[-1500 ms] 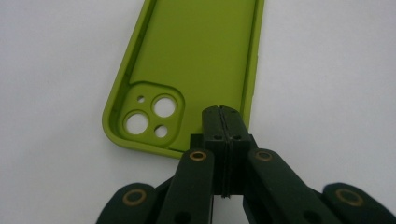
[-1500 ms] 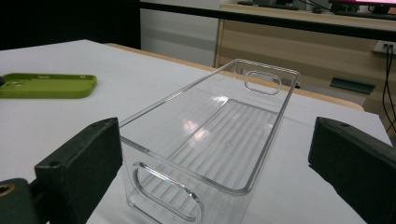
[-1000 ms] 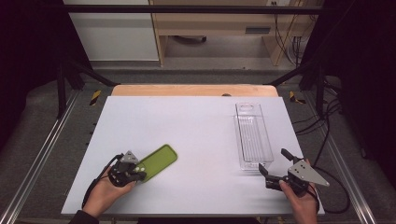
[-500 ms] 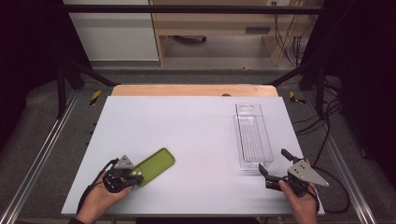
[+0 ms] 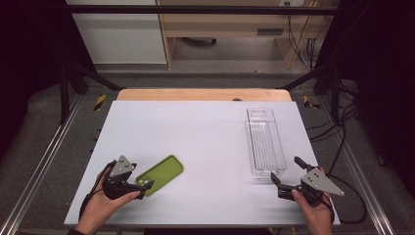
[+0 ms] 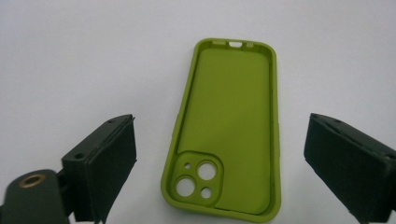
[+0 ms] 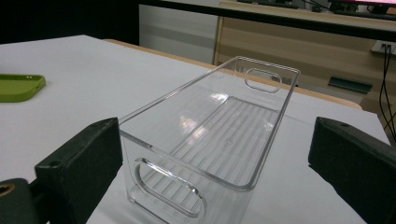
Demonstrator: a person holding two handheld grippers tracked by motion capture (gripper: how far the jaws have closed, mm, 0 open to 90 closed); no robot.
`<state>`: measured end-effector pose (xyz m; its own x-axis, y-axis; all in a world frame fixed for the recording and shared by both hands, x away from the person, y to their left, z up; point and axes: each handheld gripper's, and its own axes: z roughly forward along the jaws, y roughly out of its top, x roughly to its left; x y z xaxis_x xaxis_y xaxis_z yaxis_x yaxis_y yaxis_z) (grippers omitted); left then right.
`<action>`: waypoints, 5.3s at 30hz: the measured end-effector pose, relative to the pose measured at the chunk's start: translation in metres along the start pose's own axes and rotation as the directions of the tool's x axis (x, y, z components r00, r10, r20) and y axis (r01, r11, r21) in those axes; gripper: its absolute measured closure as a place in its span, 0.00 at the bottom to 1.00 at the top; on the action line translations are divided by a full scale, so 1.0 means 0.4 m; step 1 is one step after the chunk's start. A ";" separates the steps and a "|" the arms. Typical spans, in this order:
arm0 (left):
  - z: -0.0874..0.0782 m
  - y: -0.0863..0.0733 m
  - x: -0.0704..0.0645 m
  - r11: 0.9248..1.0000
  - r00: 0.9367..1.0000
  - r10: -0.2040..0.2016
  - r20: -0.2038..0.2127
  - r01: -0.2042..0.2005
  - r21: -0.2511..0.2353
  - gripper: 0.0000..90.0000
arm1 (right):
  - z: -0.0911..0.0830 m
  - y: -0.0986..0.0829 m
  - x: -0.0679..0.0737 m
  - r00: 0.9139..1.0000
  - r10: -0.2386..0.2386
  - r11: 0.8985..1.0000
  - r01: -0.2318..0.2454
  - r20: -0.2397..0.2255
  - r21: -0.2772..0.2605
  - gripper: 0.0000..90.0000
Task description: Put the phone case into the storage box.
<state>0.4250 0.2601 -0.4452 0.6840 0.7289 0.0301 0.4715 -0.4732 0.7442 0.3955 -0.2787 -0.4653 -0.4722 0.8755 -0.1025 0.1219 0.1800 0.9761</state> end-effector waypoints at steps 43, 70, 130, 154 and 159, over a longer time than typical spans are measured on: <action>0.074 -0.054 0.016 0.994 0.996 0.001 0.090 -0.011 0.105 0.08 | 0.000 -0.001 0.001 1.000 0.003 1.000 -0.003 -0.012 -0.002 0.04; 0.064 -0.044 0.015 0.992 0.995 0.055 0.077 -0.063 0.105 0.18 | 0.000 -0.001 0.002 1.000 0.002 1.000 -0.002 -0.015 0.001 0.04; 0.071 0.223 -0.069 0.912 0.913 0.382 0.143 -0.398 0.101 0.18 | 0.268 0.269 0.316 0.738 -0.412 0.799 0.574 -0.534 0.177 0.19; 0.090 0.234 -0.110 0.888 0.890 0.423 0.170 -0.445 0.117 0.18 | 0.284 0.261 0.386 0.650 -0.466 0.741 0.658 -0.600 0.138 0.41; 0.092 0.236 -0.114 0.884 0.887 0.428 0.173 -0.451 0.122 0.18 | 0.284 0.253 0.397 0.631 -0.474 0.731 0.671 -0.613 0.125 0.46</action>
<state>0.4589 0.1639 -0.4008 0.9049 0.3580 0.2300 0.1764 -0.8074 0.5630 0.4320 -0.0705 -0.4046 -0.8915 0.1924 -0.4102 -0.1186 0.7748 0.6210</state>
